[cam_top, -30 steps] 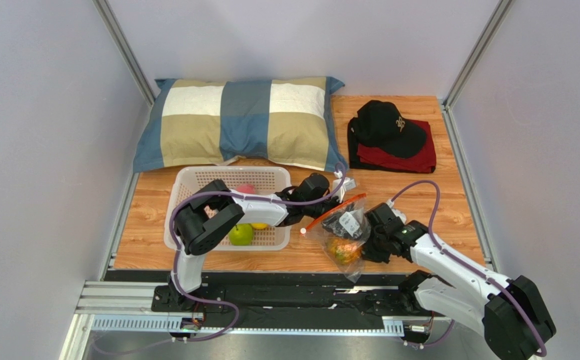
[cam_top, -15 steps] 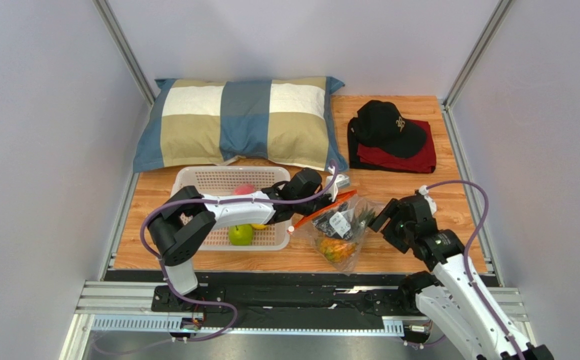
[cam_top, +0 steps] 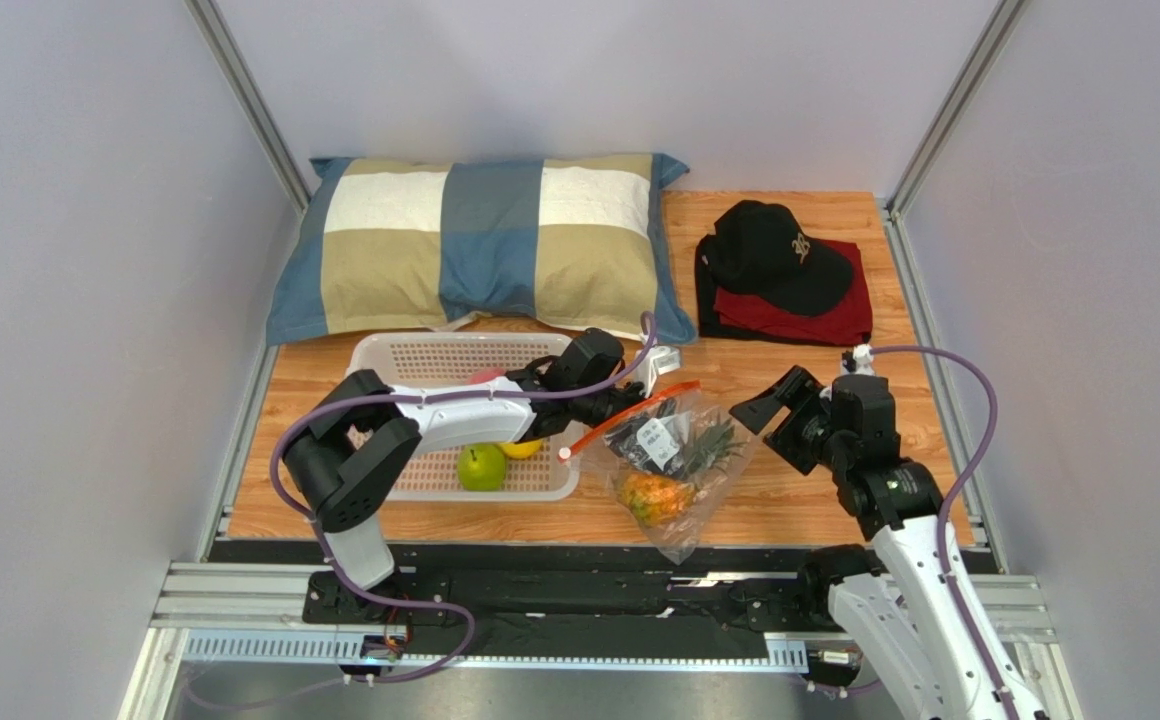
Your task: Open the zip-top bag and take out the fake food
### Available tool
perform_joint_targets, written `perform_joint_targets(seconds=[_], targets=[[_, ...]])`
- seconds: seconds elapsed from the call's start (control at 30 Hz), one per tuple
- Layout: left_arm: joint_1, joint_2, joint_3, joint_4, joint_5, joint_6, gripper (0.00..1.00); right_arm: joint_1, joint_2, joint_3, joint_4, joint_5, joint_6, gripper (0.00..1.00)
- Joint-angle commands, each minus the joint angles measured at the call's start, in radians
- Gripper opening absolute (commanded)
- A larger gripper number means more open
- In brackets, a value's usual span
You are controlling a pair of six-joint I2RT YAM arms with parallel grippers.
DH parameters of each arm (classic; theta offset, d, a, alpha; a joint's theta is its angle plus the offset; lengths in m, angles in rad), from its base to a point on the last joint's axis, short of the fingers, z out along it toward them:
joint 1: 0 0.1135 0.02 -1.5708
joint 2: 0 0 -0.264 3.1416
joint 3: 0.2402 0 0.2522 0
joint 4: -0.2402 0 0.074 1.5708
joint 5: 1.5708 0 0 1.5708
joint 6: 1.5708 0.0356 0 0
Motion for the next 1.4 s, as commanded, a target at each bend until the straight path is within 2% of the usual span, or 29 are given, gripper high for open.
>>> perform_joint_targets(seconds=[0.0, 0.2, 0.3, 0.33, 0.37, 0.53, 0.57, 0.7, 0.87, 0.97, 1.0, 1.03, 1.07, 1.1, 1.13, 1.23, 1.37], targets=[[0.010, -0.055, -0.005, 0.062, 0.053, -0.018, 0.00, -0.003, 0.000, -0.061, 0.150, -0.096, 0.015, 0.72], [0.010, -0.063, -0.014, 0.068, 0.069, -0.024, 0.00, -0.003, 0.029, -0.104, 0.215, -0.055, 0.064, 0.50], [0.010, -0.075, -0.027, 0.067, 0.064, -0.021, 0.00, -0.006, 0.037, -0.106, 0.221, 0.006, 0.079, 0.25], [0.010, -0.078, -0.031, 0.067, 0.061, -0.021, 0.00, -0.005, 0.041, -0.107, 0.220, 0.021, 0.087, 0.09], [0.010, -0.088, -0.039, 0.065, 0.056, -0.022, 0.00, -0.005, 0.044, -0.107, 0.218, 0.034, 0.094, 0.01], [0.010, -0.153, -0.079, 0.033, -0.029, -0.002, 0.00, -0.008, 0.078, -0.086, 0.105, 0.149, 0.088, 0.00], [0.010, -0.193, -0.099, 0.025, -0.089, -0.001, 0.00, -0.015, 0.081, -0.081, 0.085, 0.217, 0.079, 0.00], [0.010, -0.288, -0.151, 0.012, -0.229, -0.001, 0.00, -0.029, 0.075, -0.077, 0.032, 0.256, 0.062, 0.00], [0.010, -0.364, -0.169, -0.011, -0.400, -0.014, 0.00, -0.034, 0.046, -0.074, 0.015, 0.247, 0.044, 0.00], [0.010, -0.373, -0.165, -0.005, -0.451, -0.034, 0.00, -0.034, 0.015, -0.066, 0.058, 0.162, 0.009, 0.00], [0.010, -0.370, -0.162, -0.004, -0.459, -0.039, 0.00, -0.034, 0.015, -0.057, 0.071, 0.107, -0.002, 0.01], [0.010, -0.367, -0.159, 0.004, -0.465, -0.059, 0.00, -0.034, 0.021, -0.044, 0.080, 0.080, -0.029, 0.08], [0.010, -0.362, -0.157, 0.011, -0.482, -0.068, 0.00, -0.034, 0.034, -0.025, 0.066, 0.060, -0.037, 0.21], [0.010, -0.358, -0.156, 0.028, -0.491, -0.079, 0.00, -0.032, 0.046, 0.012, 0.045, 0.033, -0.039, 0.50], [0.010, -0.356, -0.154, 0.039, -0.499, -0.097, 0.00, -0.032, 0.082, 0.032, -0.012, 0.014, -0.039, 0.59], [0.011, -0.338, -0.133, 0.047, -0.549, -0.126, 0.00, -0.029, 0.120, 0.071, -0.134, -0.070, -0.037, 0.70], [0.020, -0.299, -0.064, 0.038, -0.545, -0.146, 0.00, 0.003, 0.002, 0.025, -0.176, -0.139, -0.054, 0.74]])
